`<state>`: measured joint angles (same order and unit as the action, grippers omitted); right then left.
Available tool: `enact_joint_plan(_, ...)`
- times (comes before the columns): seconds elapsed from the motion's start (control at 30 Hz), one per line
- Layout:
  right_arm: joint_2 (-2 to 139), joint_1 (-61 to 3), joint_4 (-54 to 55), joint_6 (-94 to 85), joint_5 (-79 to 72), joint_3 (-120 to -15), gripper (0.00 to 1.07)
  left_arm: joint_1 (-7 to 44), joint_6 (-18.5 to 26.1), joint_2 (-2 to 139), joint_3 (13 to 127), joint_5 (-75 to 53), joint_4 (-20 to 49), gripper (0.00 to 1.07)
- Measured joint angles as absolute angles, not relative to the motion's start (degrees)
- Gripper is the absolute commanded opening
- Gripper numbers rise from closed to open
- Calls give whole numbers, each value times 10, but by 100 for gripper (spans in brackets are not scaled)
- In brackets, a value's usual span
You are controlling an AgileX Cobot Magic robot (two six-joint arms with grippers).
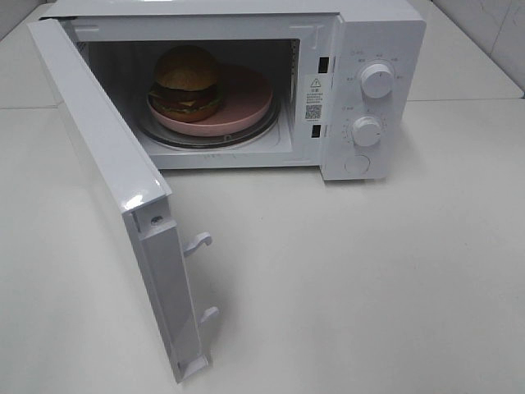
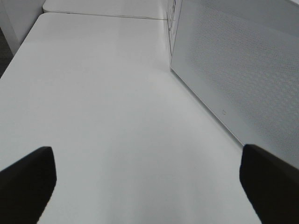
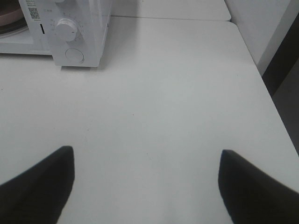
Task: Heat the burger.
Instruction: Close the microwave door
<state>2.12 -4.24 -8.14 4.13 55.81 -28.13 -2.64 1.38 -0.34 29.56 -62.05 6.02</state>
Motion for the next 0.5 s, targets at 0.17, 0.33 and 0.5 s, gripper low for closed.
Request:
enact_joint_plan(0.17, -2, -41, -79, 41, 557, -281, 76, -26, 14, -3, 296, -621, 60, 100)
enact_joint_plan(0.33, -2, -41, -79, 41, 557, -281, 76, -26, 14, -3, 296, -621, 60, 100)
enact_joint_plan(0.5, -2, -41, -79, 41, 557, -281, 76, -26, 14, -3, 296, -621, 60, 100)
